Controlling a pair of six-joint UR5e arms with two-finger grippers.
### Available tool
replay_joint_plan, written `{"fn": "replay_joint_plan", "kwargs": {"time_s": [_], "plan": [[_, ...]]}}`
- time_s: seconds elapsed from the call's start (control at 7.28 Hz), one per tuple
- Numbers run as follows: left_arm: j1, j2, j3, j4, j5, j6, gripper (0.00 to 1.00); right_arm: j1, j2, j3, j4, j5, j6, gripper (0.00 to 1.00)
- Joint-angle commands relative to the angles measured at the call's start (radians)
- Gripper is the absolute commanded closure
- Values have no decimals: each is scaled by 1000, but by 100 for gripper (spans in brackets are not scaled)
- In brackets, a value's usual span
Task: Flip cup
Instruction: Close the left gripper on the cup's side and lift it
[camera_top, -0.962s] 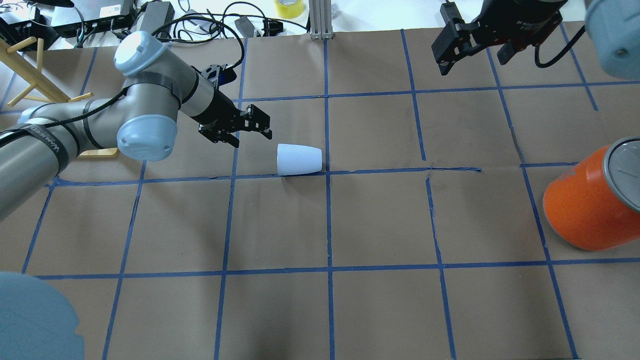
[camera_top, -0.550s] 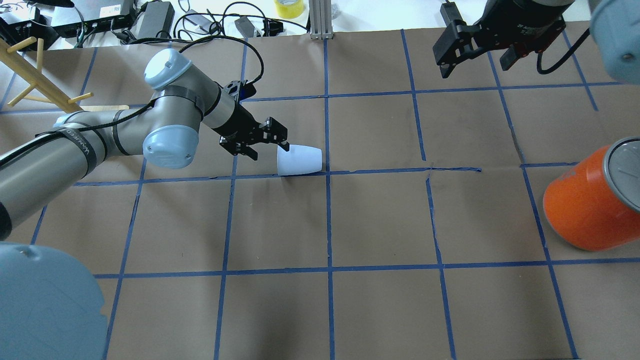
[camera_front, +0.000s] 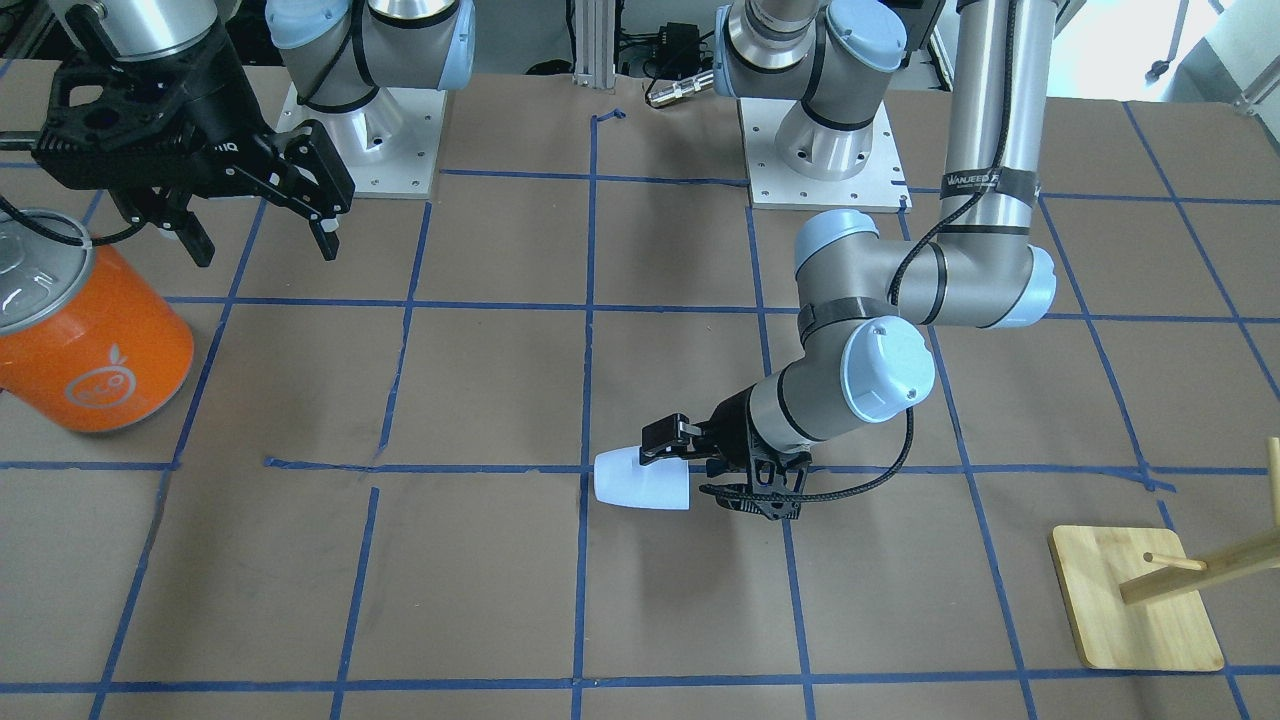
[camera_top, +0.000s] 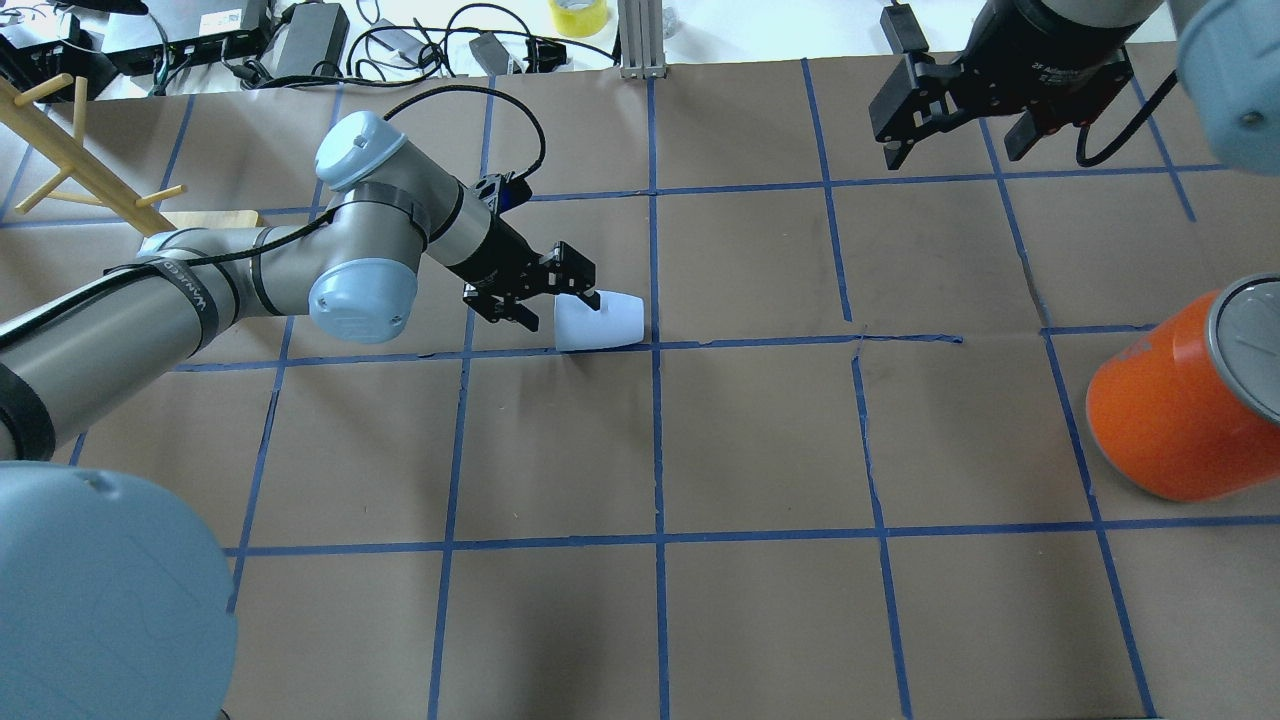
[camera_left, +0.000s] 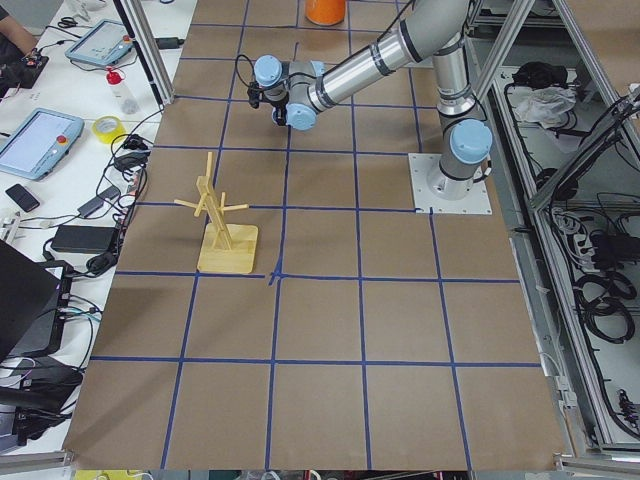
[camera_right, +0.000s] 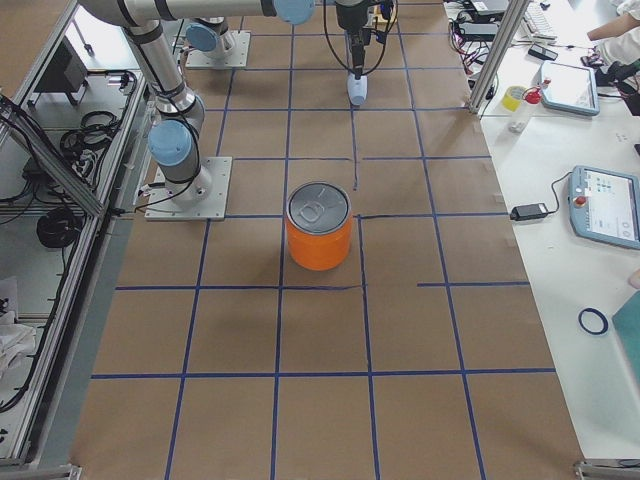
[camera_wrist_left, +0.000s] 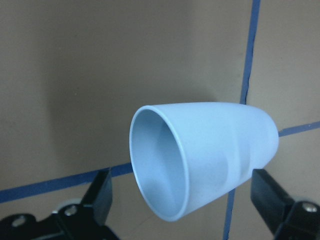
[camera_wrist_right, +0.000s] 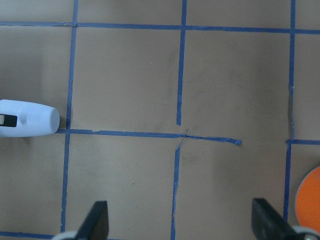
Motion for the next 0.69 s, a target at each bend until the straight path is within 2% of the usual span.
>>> {"fn": "replay_joint_plan", "kwargs": {"time_s": [0.0,0.14,0.27,0.41,0.55], "plan": [[-1,-20,5,0,-46,-10,0,-1,-8,-1,41,-47,21,0],[-1,-21,4,-1,-45,-42,52,-1,-8,-1,37,-64,19,0],[-1,-23,4,-6,-50,-66,100,-1,-8,-1,38,-65,19,0],[-1,-31,22,-12,-126,-85,100,-1,-8,-1,37,-65,19,0],[-1,-29,44,-12,-132,-177,100,-1,-8,-1,40,-65,19,0]]}}
